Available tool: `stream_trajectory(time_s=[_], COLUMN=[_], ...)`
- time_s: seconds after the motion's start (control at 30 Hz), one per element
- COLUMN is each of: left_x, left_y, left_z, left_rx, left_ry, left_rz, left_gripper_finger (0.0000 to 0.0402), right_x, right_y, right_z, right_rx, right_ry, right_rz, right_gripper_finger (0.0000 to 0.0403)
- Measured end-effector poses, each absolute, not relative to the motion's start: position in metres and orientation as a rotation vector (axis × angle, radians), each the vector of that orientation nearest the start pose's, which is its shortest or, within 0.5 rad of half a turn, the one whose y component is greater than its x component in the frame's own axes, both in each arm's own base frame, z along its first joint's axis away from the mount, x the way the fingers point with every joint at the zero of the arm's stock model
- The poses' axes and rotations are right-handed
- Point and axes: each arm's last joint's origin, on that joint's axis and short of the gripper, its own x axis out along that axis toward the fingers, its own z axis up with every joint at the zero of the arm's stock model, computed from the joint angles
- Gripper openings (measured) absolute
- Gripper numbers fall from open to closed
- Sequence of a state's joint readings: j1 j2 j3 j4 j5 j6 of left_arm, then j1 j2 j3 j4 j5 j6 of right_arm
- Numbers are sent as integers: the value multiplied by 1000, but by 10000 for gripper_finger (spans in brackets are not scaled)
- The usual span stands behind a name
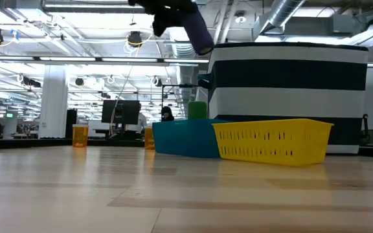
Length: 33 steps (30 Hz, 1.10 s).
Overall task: Pick & Place Medicine items
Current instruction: Put the blue bandage into the blue bin
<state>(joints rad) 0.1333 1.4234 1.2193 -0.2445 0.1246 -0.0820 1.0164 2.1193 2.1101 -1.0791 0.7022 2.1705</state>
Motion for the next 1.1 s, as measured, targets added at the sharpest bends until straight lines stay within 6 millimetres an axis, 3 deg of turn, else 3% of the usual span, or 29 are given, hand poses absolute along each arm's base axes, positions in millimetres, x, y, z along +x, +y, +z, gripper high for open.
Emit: stream_trajectory(time_s=[0.13,0.47,0.6,0.87,1.1], left_x=[332,393,407,419,416], left_y=[39,27,29,34,50], left_z=[327,314,297,268,254], left_rx=[-139,-79,-65,-39,-54], left_ry=[465,541,639,724,781], left_rz=[34,79,101,183,266], left_gripper_finger=[172,172,172,172,172], right_x=[239,220,216,215,216], right_y=[372,376,379,380,380], right_z=[309,314,314,315,315], right_rx=[1221,1198,1202,1206,1212], right_ry=[617,642,647,648,646], right_rz=[-512,-488,-474,-471,-467], right_gripper_finger=[196,196,196,196,196])
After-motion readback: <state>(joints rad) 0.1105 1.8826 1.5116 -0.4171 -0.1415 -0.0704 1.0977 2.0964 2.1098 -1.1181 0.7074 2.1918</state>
